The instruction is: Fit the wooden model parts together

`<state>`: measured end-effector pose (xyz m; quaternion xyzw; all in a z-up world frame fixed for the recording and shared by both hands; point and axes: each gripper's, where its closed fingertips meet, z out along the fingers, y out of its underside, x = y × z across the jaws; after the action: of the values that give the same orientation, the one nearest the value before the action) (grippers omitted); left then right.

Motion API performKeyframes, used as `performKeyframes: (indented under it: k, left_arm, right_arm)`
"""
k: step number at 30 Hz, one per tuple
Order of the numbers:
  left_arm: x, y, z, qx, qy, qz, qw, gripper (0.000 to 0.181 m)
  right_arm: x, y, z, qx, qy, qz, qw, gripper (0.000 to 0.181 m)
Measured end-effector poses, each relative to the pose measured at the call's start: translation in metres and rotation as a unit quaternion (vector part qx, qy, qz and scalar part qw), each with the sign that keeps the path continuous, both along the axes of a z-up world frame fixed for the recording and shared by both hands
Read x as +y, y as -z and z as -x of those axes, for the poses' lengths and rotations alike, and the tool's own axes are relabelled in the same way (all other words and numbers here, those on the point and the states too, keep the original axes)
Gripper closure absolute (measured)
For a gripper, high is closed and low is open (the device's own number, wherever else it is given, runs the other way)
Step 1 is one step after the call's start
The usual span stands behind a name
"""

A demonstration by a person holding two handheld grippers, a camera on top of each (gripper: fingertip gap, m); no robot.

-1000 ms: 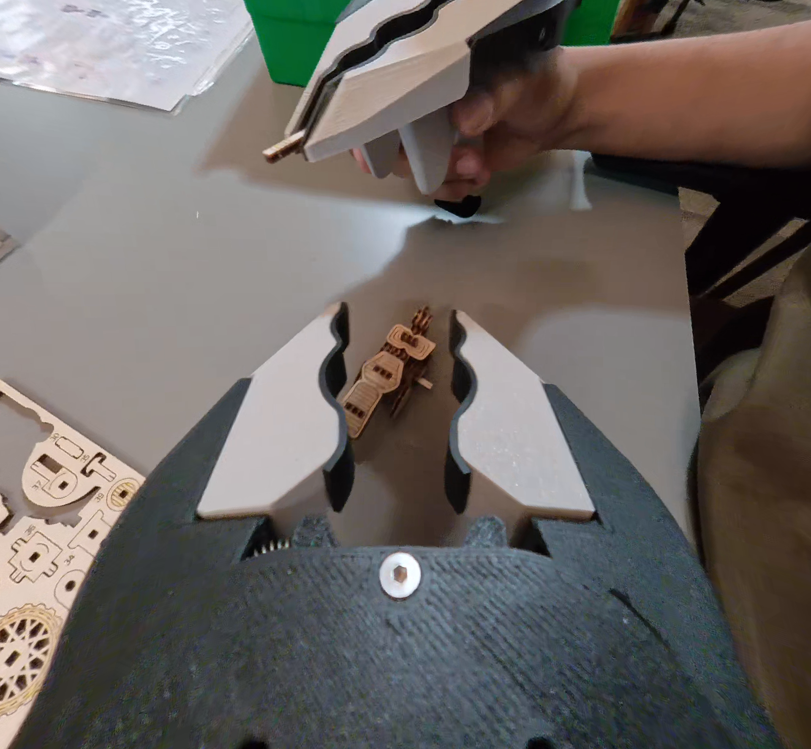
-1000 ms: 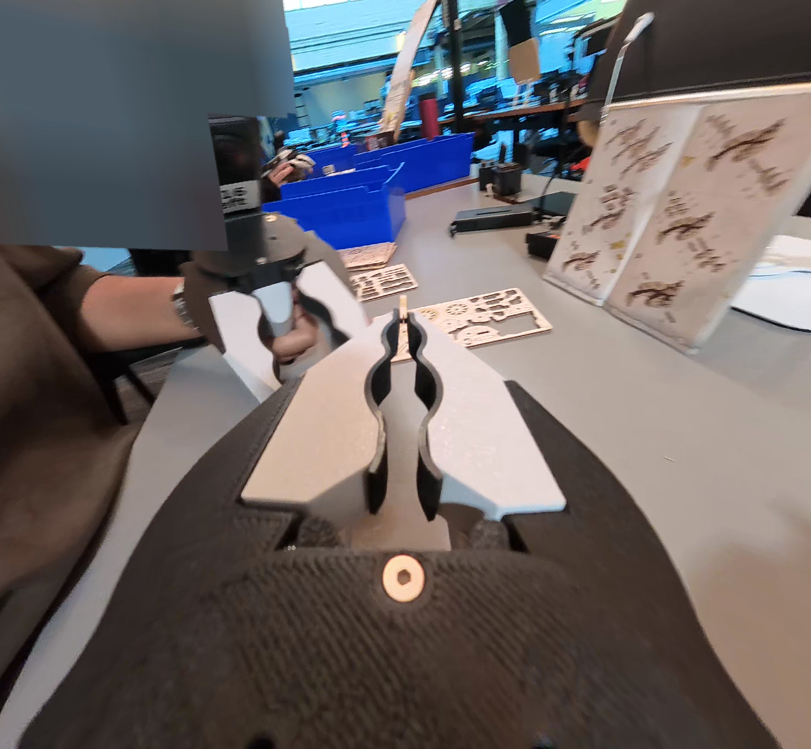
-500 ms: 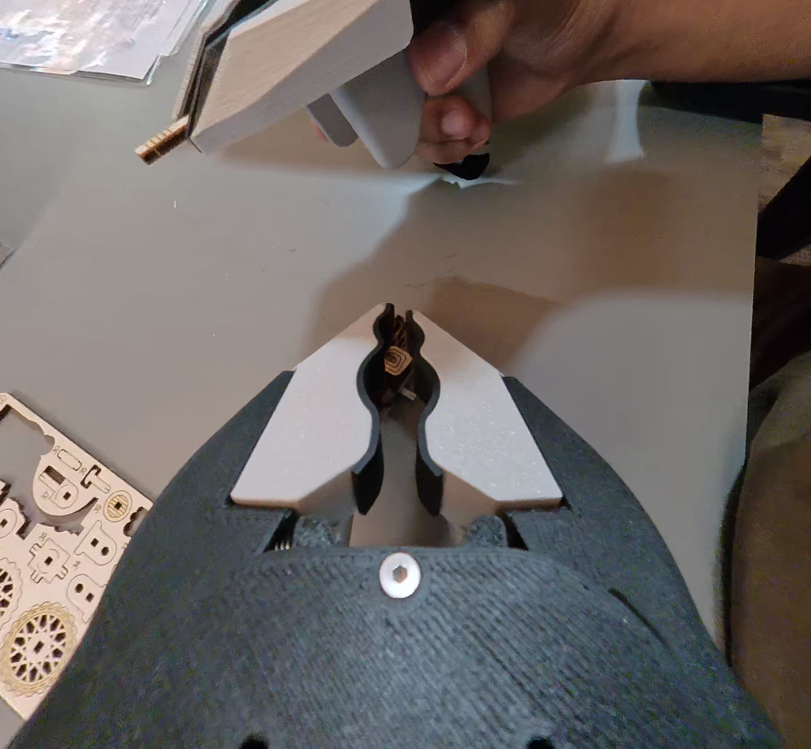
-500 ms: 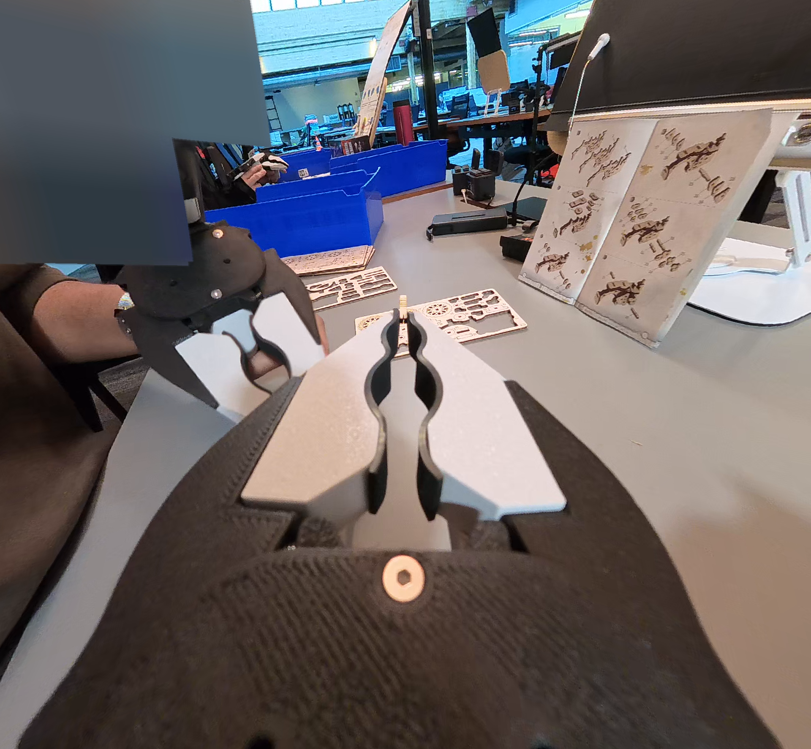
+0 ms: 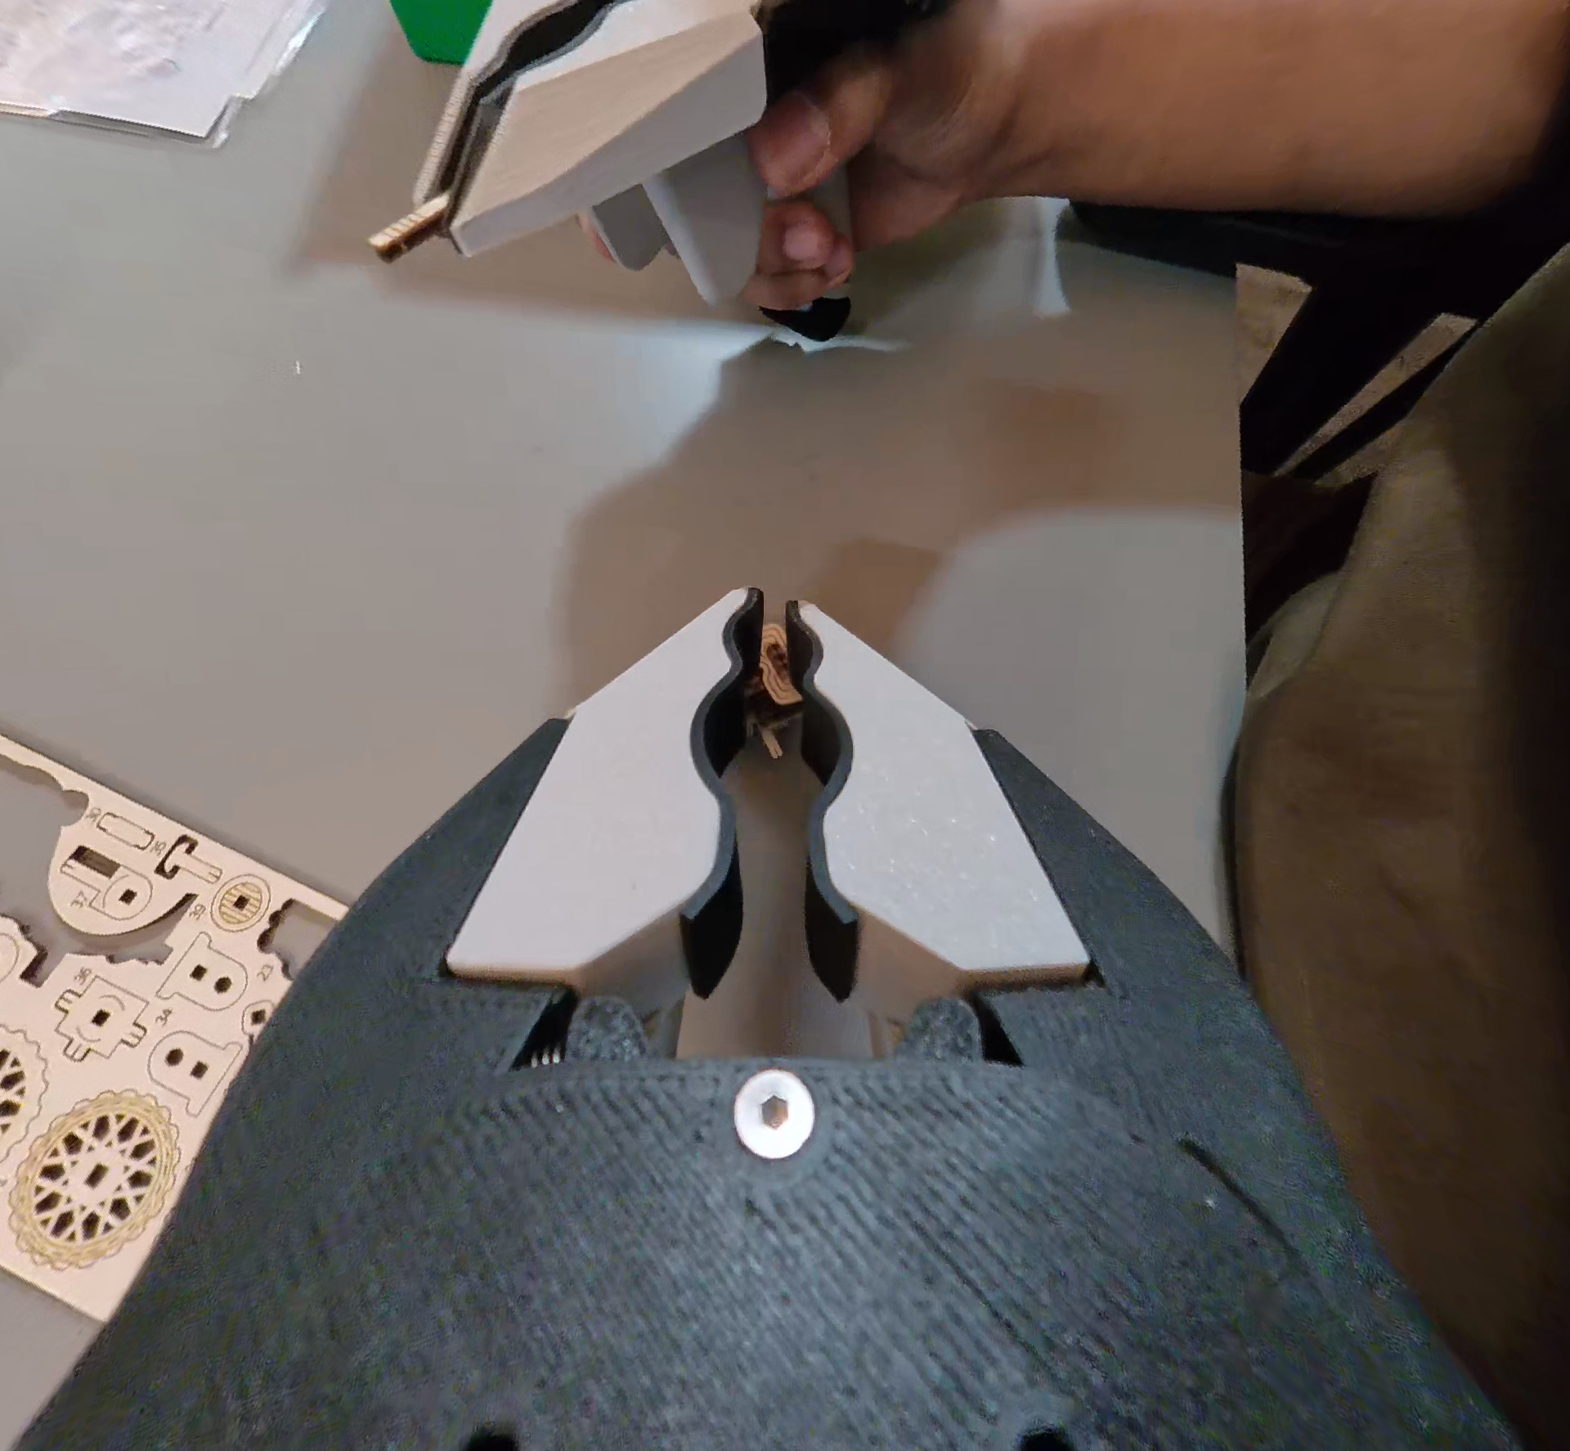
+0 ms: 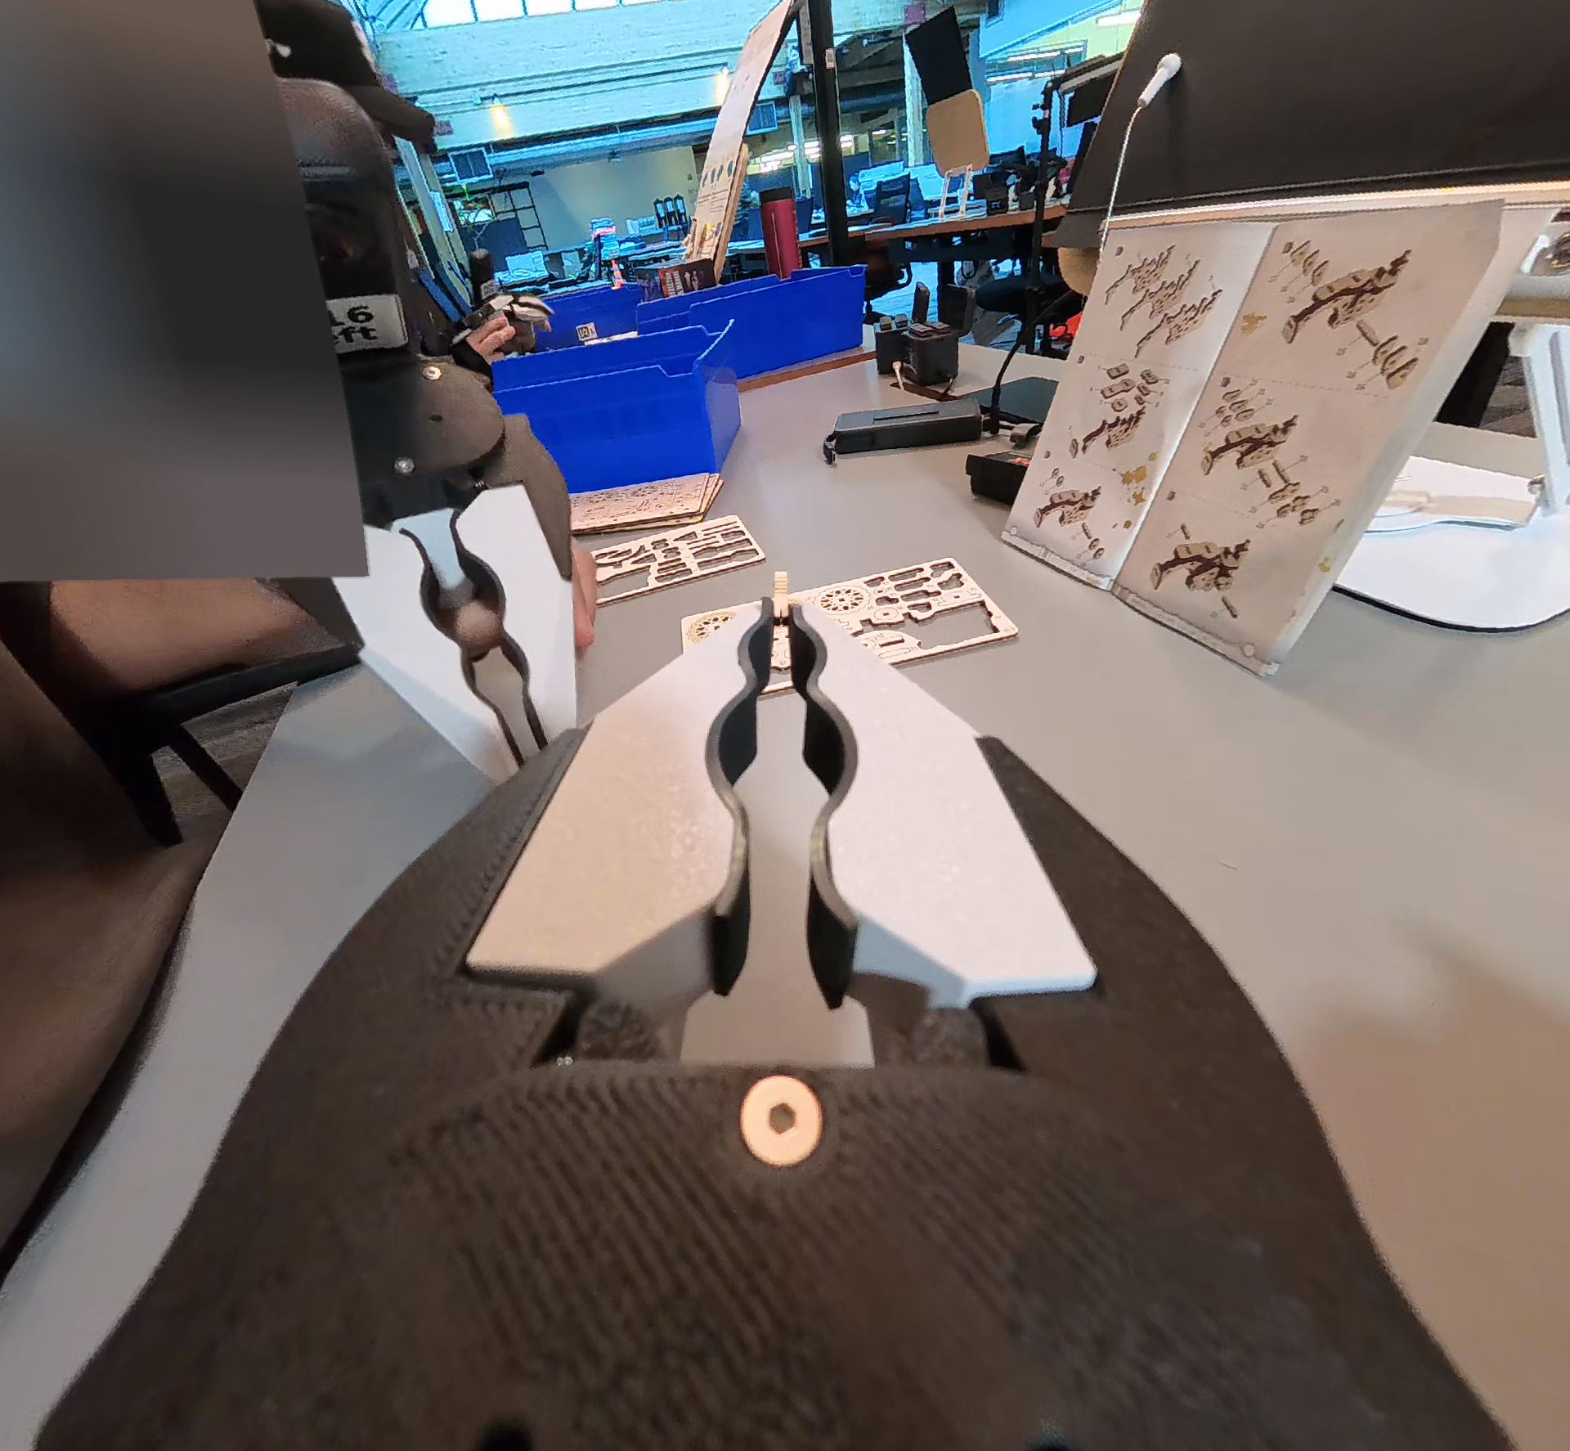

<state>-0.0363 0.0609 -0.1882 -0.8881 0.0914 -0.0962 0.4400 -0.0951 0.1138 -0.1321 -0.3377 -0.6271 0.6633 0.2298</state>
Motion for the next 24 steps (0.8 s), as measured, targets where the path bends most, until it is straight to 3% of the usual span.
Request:
performKeyframes:
  k: [1,9,13,16,19,24]
  left_arm:
    - [-0.001,-0.002,0.001,-0.005,-0.003,-0.003,1.000,0.177]
    - [-0.008,0.012,0.006,-0.034,-0.078,-0.007,0.996,0.161]
    - [-0.011,0.013,0.005,-0.020,-0.153,-0.039,0.987,0.155]
    - [-0.012,0.009,0.021,-0.004,-0.274,-0.065,0.959,0.125]
    - [-0.010,0.025,0.016,-0.018,-0.323,-0.039,0.945,0.086]
    - [-0.012,0.040,0.026,0.021,-0.366,0.006,0.930,0.082]
  right_arm:
    - [0.000,0.000,0.000,-0.001,0.000,0.000,1.000,0.181]
    - [0.003,0.001,0.004,-0.005,0.008,0.001,1.000,0.180]
    - [0.003,0.003,0.005,-0.009,0.015,0.000,1.000,0.181]
    - [0.001,0.005,0.006,-0.016,0.019,-0.006,1.000,0.180]
    - [-0.004,0.009,0.006,-0.020,0.020,-0.020,0.999,0.180]
    - [-0.009,0.009,0.000,-0.019,0.021,-0.032,0.999,0.180]
